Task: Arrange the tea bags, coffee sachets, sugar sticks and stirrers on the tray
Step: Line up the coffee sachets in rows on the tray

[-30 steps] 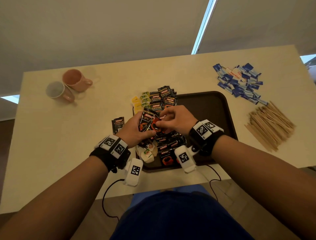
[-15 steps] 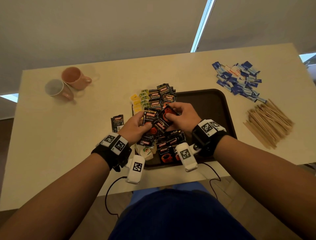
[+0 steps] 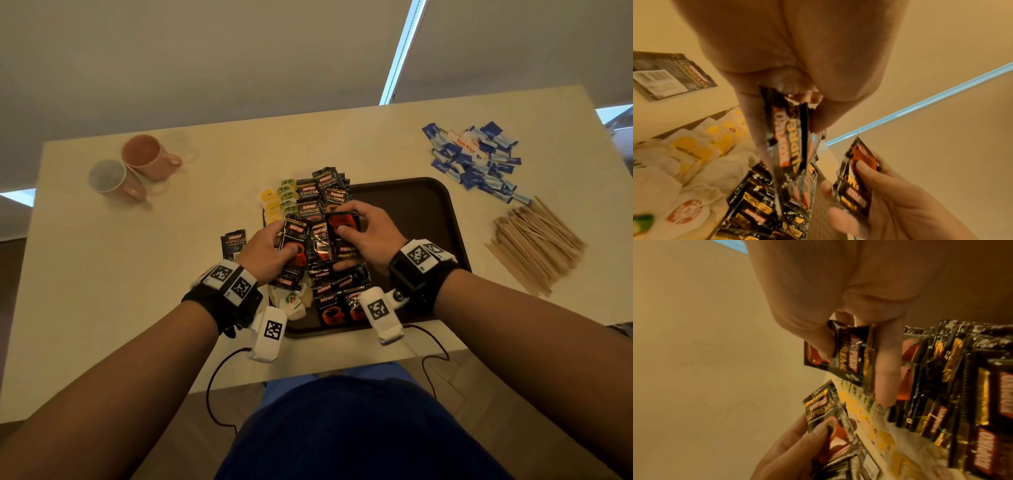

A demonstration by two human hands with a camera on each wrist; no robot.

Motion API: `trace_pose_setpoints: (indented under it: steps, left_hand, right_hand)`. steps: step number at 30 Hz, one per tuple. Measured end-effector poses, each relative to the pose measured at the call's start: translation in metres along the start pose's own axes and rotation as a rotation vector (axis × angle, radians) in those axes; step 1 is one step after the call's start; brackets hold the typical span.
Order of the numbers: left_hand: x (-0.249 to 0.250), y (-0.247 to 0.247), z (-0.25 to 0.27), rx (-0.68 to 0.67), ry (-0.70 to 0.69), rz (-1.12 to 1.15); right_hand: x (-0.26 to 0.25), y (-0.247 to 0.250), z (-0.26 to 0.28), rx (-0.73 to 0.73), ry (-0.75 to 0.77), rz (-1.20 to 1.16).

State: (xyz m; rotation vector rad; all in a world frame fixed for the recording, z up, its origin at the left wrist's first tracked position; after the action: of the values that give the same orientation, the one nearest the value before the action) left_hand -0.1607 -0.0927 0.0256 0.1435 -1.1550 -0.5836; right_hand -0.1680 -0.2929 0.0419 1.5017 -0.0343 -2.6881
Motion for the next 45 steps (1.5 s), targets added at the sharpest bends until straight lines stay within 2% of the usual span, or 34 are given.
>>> trace_pose_setpoints:
  steps: [4, 6, 11, 16, 22, 30, 34, 38, 40, 42, 45]
  left_hand:
    - [-0.01, 0.003, -0.002, 0.038, 0.043, -0.009]
    - [-0.012, 0.004, -0.003, 0.056, 0.049, 0.001]
    - [-0.012, 0.007, -0.005, 0.099, 0.054, 0.034]
    - [-0.014, 0.012, -0.005, 0.137, 0.064, 0.07]
    - [-0.012, 0.012, -0.003, 0.141, 0.054, 0.071]
    - [-0.017, 0.013, -0.004, 0.141, 0.071, 0.075]
    - [-0.017, 0.014, -0.003, 0.145, 0.09, 0.089]
    - [-0.016, 0.015, -0.003, 0.144, 0.105, 0.102]
    - [-0.017, 0.015, -0.003, 0.139, 0.128, 0.123]
    - [-0.016, 0.014, -0.003, 0.136, 0.145, 0.135]
    - [-0.011, 0.012, -0.003, 0.135, 0.113, 0.134]
  right_hand:
    - [0.006, 0.003, 0.0, -0.167, 0.078, 0.401]
    - [0.01, 0.002, -0.001, -0.187, 0.088, 0.563]
    - [0.011, 0.0, -0.004, -0.176, 0.219, 0.793]
    - [0.011, -0.018, 0.009, -0.439, 0.243, 0.981]
    - [0.025, -0.041, 0.008, -0.627, 0.278, 1.313]
    - [0.042, -0.052, 0.005, -0.644, 0.427, 1.567]
    - [0.05, -0.051, 0.004, -0.672, 0.462, 1.601]
    - [0.046, -0.048, 0.001, -0.636, 0.412, 1.486]
    - [0.037, -0.042, -0.004, -0.566, 0.403, 1.39]
    - [0.024, -0.033, -0.01, -0.428, 0.419, 1.246]
    - [0.003, -0.021, -0.017, -0.298, 0.476, 1.063]
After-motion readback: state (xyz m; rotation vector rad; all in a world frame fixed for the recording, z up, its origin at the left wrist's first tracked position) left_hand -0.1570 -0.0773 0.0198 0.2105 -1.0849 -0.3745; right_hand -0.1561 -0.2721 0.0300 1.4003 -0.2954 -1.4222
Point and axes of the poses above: each hand's wrist, its own z-axis away from the middle knuckle, its own y-axis out of the back of the hand, x = y × z, the point moved 3 cm from there along -z, towards the middle knuckle, and after that the axes turned 5 degrees about x, right-handed, at the moved point
